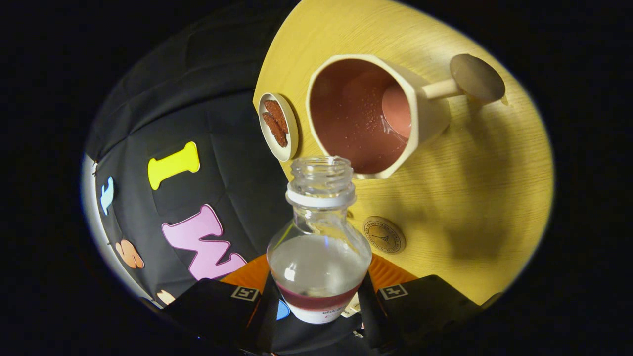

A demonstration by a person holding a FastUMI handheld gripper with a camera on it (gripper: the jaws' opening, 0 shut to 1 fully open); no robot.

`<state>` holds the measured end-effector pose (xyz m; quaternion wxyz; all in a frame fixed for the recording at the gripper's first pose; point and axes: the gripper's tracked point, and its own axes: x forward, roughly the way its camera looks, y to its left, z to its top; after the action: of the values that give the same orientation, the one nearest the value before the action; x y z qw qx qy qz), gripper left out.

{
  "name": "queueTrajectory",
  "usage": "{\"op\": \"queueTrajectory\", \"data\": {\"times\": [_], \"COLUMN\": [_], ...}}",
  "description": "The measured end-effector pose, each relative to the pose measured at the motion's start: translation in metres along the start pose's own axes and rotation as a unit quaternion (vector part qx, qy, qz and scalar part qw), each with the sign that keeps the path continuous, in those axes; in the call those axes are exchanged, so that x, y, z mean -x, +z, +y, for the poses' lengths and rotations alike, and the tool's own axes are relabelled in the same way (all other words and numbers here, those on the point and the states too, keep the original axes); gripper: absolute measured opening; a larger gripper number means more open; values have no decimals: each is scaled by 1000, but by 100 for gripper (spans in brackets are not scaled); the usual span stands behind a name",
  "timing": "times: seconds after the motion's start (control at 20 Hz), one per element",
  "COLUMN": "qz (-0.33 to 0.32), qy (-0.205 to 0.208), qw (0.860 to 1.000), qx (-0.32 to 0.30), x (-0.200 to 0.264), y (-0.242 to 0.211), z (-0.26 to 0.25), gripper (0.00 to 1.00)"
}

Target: Take the bottle from table, then pour the juice into the cup, finally place the bottle on the coaster

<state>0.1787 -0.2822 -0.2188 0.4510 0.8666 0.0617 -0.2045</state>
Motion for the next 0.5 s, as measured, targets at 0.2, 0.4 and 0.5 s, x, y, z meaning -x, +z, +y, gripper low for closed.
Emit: {"op": "queueTrajectory", "data": {"times": [0.2, 0.4, 0.5], "qz": [-4, -5, -4], "qy": [10, 18, 18], "qw": [999, 998, 997], "qx": [-38, -66, -77], "x": [0, -1, -1], "y": [3, 3, 2], "z": [6, 12, 13], "gripper": [73, 73, 73]}}
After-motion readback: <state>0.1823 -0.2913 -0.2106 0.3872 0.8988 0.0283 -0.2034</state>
